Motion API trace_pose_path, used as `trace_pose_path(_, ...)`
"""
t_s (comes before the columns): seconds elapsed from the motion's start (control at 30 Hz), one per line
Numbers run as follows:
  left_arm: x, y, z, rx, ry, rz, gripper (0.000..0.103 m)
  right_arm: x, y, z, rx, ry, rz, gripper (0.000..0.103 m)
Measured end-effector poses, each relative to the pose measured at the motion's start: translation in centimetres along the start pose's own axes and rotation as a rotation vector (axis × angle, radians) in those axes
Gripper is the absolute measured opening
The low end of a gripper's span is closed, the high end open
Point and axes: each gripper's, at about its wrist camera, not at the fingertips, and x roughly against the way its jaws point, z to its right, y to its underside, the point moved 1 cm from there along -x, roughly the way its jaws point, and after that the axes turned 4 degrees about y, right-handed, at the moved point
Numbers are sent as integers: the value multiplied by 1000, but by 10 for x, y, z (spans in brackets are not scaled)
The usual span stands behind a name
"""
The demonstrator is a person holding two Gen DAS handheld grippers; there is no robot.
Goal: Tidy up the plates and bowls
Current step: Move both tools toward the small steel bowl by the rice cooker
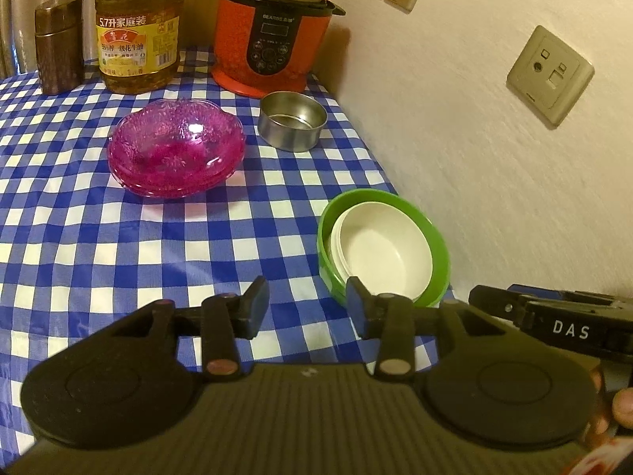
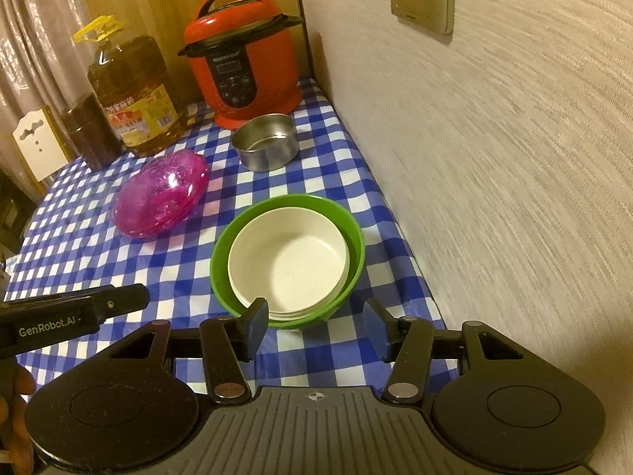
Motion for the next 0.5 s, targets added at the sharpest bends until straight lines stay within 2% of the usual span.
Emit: trace_pose_path(0.5,-13,-18,-3,-3,9,4,39,-8,-18,-7,-8,-16,25,53)
